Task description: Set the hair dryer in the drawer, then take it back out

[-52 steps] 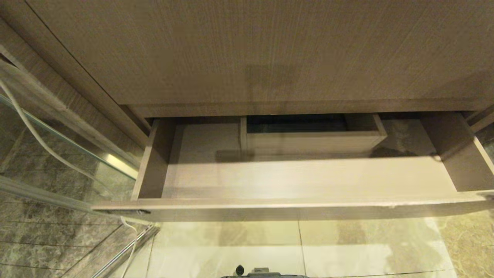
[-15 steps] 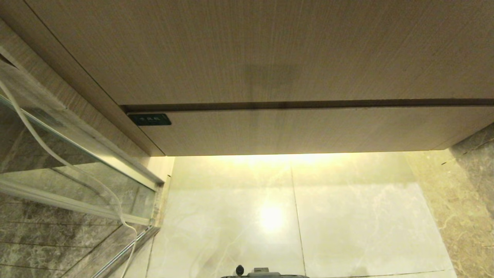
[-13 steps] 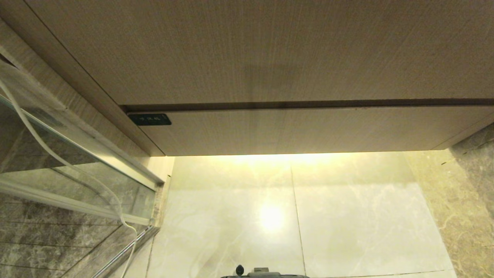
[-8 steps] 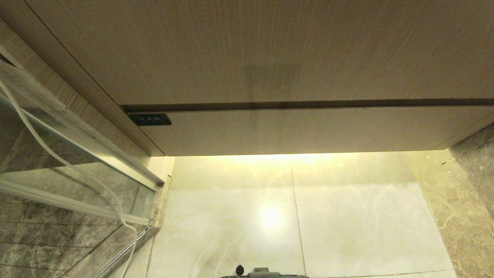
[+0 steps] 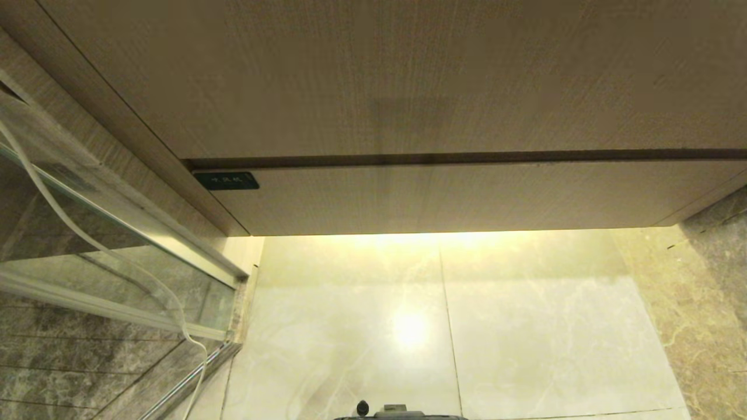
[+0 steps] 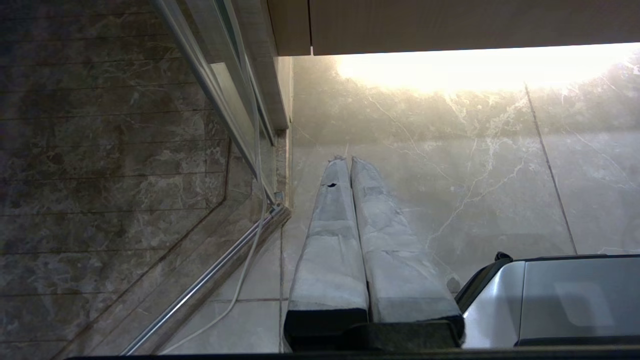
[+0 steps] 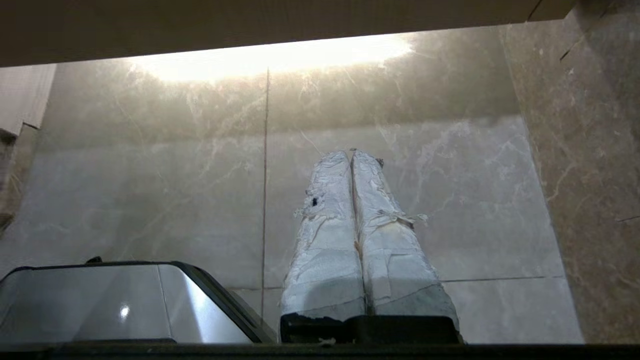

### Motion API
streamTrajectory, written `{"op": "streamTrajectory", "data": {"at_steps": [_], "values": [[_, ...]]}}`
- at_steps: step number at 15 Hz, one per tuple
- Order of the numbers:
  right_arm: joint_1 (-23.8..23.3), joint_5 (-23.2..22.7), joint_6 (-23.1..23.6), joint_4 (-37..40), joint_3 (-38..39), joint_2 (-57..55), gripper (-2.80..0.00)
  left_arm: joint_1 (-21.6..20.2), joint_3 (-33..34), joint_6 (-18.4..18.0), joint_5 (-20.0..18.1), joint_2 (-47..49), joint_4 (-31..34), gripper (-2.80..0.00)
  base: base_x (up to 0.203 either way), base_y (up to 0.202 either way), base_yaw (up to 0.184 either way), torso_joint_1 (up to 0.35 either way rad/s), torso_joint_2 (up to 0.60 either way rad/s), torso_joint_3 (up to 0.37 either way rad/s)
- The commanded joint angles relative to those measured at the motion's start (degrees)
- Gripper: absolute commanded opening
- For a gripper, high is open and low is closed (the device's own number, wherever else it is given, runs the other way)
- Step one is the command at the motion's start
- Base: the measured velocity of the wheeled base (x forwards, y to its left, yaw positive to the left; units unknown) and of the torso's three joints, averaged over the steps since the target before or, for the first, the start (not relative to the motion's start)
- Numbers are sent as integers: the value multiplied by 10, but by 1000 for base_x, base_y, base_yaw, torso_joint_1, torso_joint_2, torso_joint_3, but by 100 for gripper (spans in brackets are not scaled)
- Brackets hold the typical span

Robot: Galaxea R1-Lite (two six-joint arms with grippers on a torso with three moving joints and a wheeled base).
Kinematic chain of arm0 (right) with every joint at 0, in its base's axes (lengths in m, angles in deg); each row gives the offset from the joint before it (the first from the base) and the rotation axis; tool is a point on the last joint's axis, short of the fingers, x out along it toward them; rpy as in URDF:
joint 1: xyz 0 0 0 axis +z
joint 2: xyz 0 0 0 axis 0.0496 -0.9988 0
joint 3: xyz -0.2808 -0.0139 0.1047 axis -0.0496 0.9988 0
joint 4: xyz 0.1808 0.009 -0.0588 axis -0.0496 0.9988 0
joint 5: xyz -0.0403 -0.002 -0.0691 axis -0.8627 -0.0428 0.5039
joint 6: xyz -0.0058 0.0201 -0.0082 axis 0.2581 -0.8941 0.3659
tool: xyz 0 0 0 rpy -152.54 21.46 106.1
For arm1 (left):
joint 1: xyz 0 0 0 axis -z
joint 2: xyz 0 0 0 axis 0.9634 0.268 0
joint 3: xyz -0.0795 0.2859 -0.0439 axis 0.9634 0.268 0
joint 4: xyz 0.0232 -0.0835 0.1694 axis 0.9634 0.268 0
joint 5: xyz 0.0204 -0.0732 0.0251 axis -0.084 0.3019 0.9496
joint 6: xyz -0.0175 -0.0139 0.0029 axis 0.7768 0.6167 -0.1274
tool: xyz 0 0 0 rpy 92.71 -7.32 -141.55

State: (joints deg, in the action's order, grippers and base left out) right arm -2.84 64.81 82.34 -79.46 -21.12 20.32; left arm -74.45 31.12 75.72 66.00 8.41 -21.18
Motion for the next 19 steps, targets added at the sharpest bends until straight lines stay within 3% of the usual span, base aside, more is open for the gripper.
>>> {"op": "streamTrajectory", "data": {"at_steps": [1,19], "values": [[-1,0,0,0,4,2,-280,0,0,0,0,0,0,-280,0,0,0,0,0,0],[-1,1,-4,1,3,2,-280,0,1,0,0,0,0,-280,0,0,0,0,0,0]]}}
